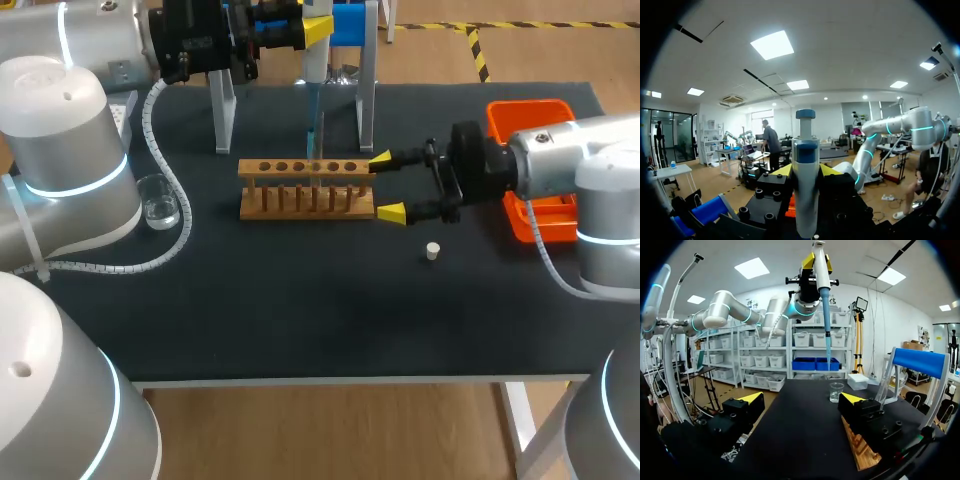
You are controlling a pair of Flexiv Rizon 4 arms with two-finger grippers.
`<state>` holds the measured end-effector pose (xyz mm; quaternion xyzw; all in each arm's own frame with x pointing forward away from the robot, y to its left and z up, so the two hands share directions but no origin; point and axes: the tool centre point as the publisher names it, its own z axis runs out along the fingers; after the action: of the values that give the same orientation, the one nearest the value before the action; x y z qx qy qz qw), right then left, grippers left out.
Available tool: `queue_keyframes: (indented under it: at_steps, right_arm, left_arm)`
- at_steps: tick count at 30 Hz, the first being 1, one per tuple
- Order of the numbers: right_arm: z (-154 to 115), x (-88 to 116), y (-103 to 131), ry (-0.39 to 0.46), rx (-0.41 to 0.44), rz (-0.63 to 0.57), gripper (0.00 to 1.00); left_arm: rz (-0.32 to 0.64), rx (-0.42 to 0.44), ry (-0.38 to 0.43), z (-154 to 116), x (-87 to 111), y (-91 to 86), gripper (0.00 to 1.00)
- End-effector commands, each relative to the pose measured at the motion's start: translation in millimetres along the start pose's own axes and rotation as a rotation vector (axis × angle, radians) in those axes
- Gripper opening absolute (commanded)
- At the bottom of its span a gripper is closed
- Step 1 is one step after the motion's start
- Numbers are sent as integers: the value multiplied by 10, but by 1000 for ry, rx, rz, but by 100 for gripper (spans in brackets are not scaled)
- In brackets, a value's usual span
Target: Invert the test tube, pick up the pipette, mount the tip to pipette, aspirate from beaker and dispense into the tube, eject the tip, return the pipette, and cap with the stopper.
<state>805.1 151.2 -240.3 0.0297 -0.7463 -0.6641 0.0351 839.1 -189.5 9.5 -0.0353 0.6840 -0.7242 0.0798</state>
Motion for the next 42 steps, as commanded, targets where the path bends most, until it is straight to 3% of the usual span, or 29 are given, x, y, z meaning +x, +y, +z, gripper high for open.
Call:
queue_keyframes:
  at_steps: [1,19,24,42]
  right_arm:
    - [-5,8,7,-1,3,0,100]
    - [-5,8,7,-1,3,0,100]
    - [-5,8,7,-1,3,0,100]
    - [-5,8,7,-1,3,0,100]
  left_arm:
    - [4,7,-9,-94,-30,15,0]
    - [14,-19,-147,-1296,-528,312,0]
    - [-2,20,-189,-1580,-697,429,0]
    - [-59,-7,-262,-2141,-1131,757,0]
